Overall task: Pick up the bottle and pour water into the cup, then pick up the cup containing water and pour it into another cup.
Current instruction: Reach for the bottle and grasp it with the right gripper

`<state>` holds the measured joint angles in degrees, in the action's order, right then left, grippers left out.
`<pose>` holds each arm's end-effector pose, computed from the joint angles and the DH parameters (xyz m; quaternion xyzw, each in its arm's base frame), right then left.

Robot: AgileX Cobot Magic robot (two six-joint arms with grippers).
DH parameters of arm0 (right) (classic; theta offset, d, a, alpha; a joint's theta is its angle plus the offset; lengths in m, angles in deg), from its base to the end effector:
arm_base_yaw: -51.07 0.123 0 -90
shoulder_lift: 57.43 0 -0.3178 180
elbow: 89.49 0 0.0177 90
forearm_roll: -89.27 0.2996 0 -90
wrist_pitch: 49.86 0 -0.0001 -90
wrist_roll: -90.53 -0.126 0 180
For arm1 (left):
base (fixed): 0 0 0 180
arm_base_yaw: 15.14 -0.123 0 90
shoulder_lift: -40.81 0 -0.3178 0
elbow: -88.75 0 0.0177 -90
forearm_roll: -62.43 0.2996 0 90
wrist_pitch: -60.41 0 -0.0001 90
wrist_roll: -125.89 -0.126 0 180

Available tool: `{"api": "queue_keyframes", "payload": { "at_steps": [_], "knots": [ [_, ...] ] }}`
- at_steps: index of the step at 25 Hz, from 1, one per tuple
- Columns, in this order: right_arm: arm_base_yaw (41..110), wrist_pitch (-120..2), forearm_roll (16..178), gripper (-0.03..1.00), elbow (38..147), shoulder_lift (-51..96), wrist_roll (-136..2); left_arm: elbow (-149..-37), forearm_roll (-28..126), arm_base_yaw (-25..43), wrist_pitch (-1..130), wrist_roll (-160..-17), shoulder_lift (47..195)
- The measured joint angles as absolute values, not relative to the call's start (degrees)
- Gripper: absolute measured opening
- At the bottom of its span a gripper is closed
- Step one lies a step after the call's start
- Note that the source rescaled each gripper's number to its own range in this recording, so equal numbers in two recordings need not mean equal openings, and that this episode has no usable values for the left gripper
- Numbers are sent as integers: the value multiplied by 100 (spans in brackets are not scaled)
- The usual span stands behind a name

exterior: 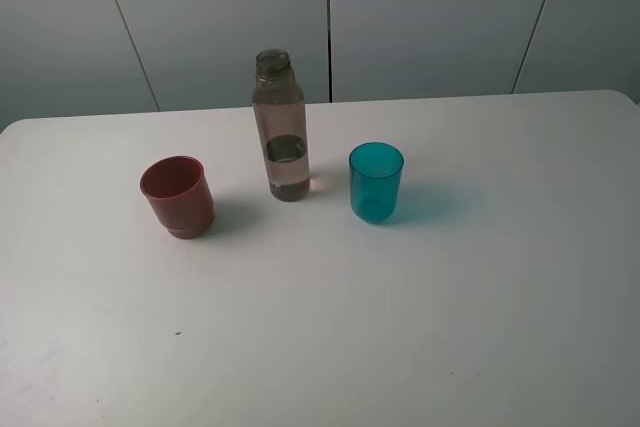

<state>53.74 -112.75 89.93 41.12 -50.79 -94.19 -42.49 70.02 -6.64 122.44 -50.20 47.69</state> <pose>0.0330 0.0028 0.2808 0.0151 0.8611 0.0385 0.5067 0.0346 0.0097 0.2870 0.0305 0.8533 0.0099 0.5205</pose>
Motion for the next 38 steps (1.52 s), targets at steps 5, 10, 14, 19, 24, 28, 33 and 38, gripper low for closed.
{"api": "queue_keyframes", "payload": {
  "at_steps": [5,10,14,19,24,28,33,38],
  "knots": [
    [5374,-11275,8993,100,4112,-5079,-9419,-4249,7002,-664,12244,-5020,4769],
    [5374,-11275,8993,100,4112,-5079,-9419,-4249,7002,-664,12244,-5020,4769],
    [5374,-11275,8993,100,4112,-5079,-9419,-4249,7002,-664,12244,-5020,4769],
    [5374,-11275,8993,100,4112,-5079,-9419,-4249,7002,-664,12244,-5020,4769],
    [5385,-11315,9036,100,4166,-4953,-9419,-4249,7002,-664,12244,-5020,4769],
    [5385,-11370,9355,100,4627,-3733,-9419,-4249,7002,-664,12244,-5032,4769],
    [5411,-9971,9610,100,5490,-1632,-9413,-4249,7002,-664,12244,-5032,4769],
    [6750,-7962,9628,100,5611,-121,-9434,-4249,7014,-664,12244,-5032,4769]
  ]
}}
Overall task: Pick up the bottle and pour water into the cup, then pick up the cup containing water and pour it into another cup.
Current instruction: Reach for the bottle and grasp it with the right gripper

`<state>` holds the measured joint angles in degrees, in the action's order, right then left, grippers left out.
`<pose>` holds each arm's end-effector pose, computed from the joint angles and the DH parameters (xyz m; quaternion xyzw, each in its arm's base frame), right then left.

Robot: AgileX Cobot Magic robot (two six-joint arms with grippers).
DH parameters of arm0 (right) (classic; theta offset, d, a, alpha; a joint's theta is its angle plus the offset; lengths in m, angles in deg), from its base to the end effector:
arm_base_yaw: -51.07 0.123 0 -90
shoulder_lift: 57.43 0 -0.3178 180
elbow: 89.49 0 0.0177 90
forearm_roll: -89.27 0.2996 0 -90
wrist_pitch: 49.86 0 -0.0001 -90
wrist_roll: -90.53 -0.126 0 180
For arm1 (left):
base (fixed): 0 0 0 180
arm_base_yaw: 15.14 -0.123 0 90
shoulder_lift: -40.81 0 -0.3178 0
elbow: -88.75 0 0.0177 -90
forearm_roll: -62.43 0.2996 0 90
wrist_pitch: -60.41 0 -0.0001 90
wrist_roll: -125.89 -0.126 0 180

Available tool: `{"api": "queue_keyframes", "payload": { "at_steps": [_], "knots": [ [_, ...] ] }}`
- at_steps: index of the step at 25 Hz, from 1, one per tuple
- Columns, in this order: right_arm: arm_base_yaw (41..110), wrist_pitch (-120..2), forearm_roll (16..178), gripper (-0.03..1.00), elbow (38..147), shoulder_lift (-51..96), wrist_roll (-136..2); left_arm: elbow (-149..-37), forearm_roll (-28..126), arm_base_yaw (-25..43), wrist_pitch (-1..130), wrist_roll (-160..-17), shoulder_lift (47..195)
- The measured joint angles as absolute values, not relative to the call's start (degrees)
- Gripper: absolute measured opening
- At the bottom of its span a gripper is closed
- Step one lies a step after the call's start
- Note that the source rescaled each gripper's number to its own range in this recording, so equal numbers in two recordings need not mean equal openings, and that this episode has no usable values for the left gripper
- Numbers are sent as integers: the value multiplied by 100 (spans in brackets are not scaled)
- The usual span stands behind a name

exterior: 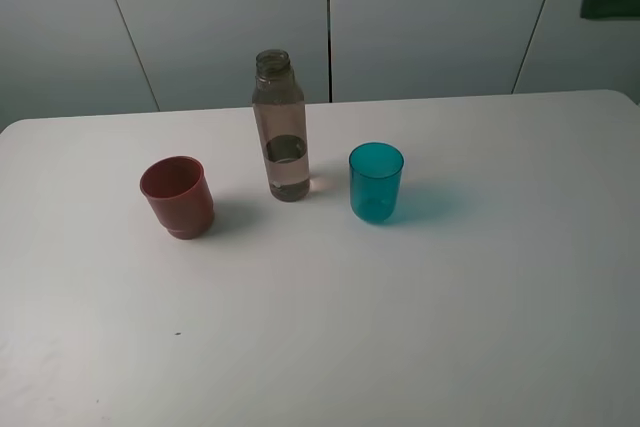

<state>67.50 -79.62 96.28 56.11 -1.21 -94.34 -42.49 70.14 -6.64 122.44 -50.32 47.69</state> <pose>0.2201 0.0729 0.3383 -0.0564 0.8648 0.1435 0.4779 0.0346 0.0099 0.2870 0.0313 0.8532 0.0115 0.5206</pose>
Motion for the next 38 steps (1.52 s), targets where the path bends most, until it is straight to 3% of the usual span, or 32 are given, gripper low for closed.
{"api": "queue_keyframes", "payload": {
  "at_steps": [5,15,24,31,38],
  "knots": [
    [8576,-6390,9328,100,5611,1210,-9281,-4249,7014,-664,12244,-5032,4769],
    [9860,-2951,9946,100,4681,2944,-9089,-4249,7014,-664,12244,-5032,4769],
    [10004,-714,10685,100,4349,4410,-8352,-4249,7014,-664,12244,-5032,4769],
    [9868,-766,10786,100,4587,5041,-9148,-4249,7014,-664,12244,-5032,4769],
    [9868,-691,10837,100,4596,5141,-9112,-4249,7014,-664,12244,-5032,4769]
  ]
}}
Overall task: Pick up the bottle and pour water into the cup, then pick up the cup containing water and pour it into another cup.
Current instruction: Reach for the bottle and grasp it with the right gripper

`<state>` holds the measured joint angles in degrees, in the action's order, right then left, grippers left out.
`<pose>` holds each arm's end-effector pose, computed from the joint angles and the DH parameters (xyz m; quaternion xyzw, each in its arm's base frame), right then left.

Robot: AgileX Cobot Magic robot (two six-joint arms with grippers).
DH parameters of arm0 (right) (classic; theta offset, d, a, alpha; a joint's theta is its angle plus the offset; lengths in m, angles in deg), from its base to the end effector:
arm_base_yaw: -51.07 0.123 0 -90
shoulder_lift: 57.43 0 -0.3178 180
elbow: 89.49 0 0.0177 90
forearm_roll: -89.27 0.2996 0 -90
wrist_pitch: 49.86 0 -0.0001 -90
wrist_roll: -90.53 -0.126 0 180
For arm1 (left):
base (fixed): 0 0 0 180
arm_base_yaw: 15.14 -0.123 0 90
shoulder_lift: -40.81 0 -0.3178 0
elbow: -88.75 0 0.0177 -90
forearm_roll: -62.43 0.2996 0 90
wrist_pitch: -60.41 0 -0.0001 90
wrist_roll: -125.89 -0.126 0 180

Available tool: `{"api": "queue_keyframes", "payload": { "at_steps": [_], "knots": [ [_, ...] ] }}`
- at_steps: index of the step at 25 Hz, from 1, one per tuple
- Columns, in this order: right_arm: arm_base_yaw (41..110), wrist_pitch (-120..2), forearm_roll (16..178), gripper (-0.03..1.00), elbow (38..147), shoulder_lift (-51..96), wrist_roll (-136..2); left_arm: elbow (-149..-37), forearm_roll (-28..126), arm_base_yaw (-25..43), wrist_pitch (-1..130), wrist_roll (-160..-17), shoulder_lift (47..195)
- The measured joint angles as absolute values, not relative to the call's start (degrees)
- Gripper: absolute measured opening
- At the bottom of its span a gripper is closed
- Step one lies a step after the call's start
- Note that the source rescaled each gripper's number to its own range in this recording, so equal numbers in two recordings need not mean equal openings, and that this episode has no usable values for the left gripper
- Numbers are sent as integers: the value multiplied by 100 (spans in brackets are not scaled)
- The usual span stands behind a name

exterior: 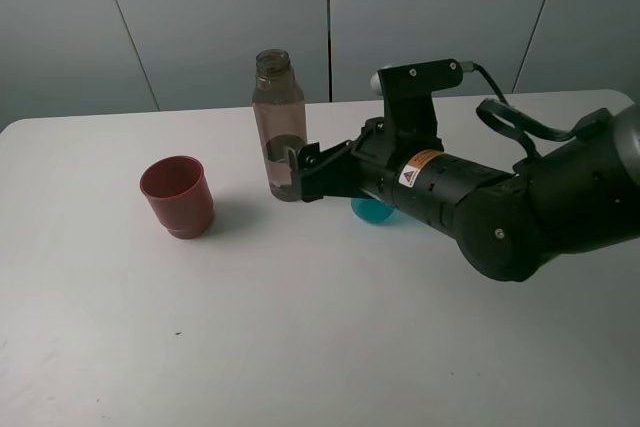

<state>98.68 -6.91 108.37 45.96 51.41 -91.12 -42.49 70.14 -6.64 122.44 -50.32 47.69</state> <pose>0.2678 0.2517 0.1176 -0.1650 0.8098 0.2130 0.5212 0.0346 0.0099 0.2870 0.0313 0.8532 0.0115 0.5206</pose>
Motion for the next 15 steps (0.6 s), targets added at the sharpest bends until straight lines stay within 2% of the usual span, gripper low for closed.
{"api": "queue_keyframes", "payload": {
  "at_steps": [15],
  "knots": [
    [9989,-829,10900,100,5660,6092,-8654,-4249,7014,-664,12244,-5019,4769]
  ]
}}
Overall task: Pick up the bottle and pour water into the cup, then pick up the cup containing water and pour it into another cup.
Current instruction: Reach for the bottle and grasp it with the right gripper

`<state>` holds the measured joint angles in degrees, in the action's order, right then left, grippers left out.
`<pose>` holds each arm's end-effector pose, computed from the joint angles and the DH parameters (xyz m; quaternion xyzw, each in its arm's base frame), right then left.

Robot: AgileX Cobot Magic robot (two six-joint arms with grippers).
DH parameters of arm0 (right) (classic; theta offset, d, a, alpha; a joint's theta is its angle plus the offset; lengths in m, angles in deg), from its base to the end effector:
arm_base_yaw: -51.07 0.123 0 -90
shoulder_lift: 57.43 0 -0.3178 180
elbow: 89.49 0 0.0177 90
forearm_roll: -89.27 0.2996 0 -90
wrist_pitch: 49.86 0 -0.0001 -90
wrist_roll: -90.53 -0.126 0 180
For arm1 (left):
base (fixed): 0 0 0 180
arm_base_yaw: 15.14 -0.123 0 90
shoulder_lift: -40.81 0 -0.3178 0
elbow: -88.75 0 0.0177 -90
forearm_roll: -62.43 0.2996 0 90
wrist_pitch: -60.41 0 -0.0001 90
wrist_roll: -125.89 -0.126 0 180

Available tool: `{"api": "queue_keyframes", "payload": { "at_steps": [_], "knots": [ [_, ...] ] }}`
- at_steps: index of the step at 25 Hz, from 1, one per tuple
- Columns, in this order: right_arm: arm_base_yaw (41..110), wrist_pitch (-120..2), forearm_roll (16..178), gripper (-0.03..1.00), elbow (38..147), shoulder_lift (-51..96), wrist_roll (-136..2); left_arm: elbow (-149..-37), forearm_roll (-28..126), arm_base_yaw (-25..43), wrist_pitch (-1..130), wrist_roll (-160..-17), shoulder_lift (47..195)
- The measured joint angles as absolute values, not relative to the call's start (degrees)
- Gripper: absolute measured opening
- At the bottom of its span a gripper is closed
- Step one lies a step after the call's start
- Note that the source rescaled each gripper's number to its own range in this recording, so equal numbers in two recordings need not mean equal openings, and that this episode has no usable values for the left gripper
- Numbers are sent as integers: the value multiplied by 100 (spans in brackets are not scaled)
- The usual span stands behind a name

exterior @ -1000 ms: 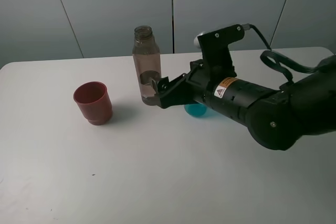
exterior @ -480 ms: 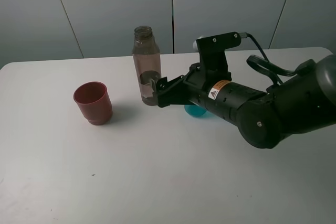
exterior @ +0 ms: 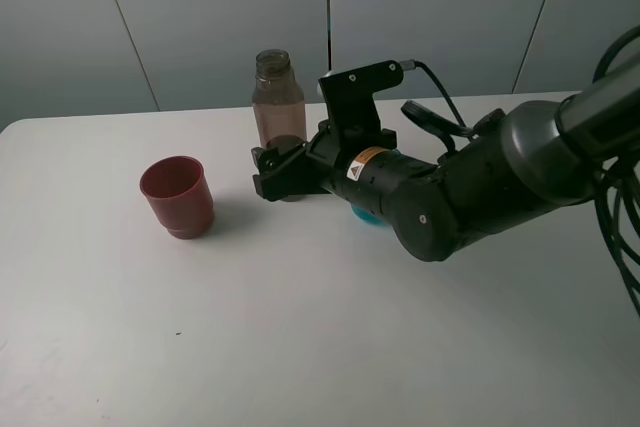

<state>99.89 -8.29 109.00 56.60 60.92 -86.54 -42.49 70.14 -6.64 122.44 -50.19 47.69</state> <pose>0.2975 0.2972 0.0989 -0.2006 0.8034 0.1994 0.5239 0.0346 0.0099 0.2870 0.0304 0.8532 0.0109 0.5206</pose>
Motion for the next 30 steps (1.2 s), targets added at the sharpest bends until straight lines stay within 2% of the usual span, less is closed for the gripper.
{"api": "queue_keyframes", "payload": {
  "at_steps": [10,17,24,30],
  "knots": [
    [10012,-986,11136,100,6370,6651,-8478,-4249,7025,-664,12244,-5019,4769],
    [10012,-986,11933,100,6683,6732,-7662,-4249,7035,-664,12244,-5052,4769],
    [10098,-956,12384,100,6942,7039,-7500,-4249,7047,-664,12244,-5076,4769],
    [10220,-796,13434,100,7221,7111,-7069,-4249,7047,-664,12244,-5076,4769]
  ]
}}
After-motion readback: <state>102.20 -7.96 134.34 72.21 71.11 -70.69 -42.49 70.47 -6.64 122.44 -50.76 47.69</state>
